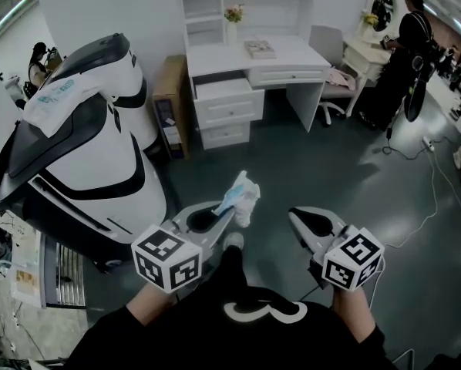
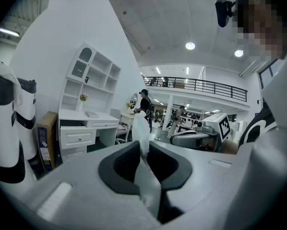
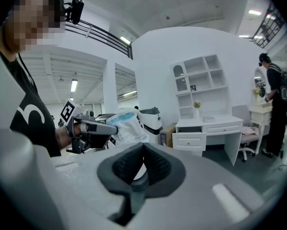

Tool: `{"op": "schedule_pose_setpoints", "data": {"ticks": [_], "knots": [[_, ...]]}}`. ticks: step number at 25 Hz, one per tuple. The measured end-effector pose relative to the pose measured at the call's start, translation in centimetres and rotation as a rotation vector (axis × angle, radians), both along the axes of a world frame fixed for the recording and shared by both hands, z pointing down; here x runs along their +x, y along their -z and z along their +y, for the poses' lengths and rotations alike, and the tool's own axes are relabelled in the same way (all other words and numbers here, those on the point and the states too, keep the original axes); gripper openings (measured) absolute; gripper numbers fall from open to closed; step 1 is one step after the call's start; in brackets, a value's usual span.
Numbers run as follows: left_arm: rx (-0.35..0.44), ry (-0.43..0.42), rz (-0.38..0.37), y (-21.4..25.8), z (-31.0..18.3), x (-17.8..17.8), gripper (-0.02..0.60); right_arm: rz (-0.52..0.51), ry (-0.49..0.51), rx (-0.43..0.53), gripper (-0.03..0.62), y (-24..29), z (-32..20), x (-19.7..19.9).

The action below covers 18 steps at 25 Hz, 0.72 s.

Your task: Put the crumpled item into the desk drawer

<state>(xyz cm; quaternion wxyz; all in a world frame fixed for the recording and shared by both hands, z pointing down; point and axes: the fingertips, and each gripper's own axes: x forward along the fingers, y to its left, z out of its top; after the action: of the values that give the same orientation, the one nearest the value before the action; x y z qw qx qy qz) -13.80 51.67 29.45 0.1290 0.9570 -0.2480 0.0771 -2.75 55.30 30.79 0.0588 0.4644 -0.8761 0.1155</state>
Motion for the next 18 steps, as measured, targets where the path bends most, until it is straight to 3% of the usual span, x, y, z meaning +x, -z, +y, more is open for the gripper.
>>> {"op": "schedule_pose_setpoints", "data": {"ticks": [9,18], "knots": [[-0.058,-0.023,-0.023,-2.6,-11.2,2.3,0.049,-0.009,-0.044,-0.044,0.002,-2.7,-11.2,2.7],[-0.141,-0.002,-0.070,-4.9,-33.3,5.0,0.049,-0.032,-0.045,-0.125,0.002,-4.5,-33.5,5.6]]}}
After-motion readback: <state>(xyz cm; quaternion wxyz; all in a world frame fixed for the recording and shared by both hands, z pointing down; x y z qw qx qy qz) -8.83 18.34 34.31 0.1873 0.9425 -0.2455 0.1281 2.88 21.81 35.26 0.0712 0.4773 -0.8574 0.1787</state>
